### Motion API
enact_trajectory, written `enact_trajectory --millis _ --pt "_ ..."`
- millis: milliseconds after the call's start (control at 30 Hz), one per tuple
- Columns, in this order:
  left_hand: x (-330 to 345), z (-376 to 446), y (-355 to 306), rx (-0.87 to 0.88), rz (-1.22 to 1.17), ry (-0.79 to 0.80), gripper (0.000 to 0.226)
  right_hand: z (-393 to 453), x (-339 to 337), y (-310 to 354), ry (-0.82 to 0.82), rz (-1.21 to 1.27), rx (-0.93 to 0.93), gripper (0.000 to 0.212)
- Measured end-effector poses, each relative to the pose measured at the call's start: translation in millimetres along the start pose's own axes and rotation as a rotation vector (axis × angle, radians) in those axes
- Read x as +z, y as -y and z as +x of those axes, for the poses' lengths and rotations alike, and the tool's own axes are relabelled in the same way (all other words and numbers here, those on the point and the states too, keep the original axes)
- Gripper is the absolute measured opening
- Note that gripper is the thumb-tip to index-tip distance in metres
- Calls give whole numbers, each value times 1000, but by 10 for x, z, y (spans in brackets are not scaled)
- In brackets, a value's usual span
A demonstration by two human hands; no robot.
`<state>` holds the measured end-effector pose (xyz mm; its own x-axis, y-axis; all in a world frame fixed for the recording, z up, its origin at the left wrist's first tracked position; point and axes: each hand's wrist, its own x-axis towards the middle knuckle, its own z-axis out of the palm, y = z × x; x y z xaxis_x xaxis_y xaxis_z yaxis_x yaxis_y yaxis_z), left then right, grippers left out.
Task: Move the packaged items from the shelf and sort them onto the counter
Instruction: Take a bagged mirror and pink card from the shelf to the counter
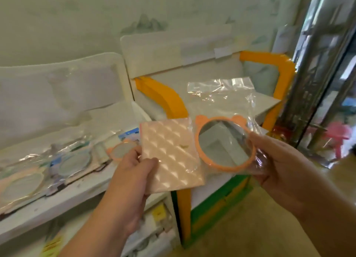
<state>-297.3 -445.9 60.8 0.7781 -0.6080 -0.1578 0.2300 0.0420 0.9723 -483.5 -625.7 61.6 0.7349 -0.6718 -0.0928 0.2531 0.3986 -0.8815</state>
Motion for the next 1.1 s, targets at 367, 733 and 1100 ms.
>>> enact_trajectory --millis 367,733,1100 --pt "1509 342 342 -113 95 -6 21 469 -1332 557 -113 41 86 33" --pt "2091 1348 527 -124 177 -84 23 1624 -1750 689 -141 20 202 25" --pt "2202 2759 821 -150 125 -317 25 3284 -1790 640 -95 -179 297 26"
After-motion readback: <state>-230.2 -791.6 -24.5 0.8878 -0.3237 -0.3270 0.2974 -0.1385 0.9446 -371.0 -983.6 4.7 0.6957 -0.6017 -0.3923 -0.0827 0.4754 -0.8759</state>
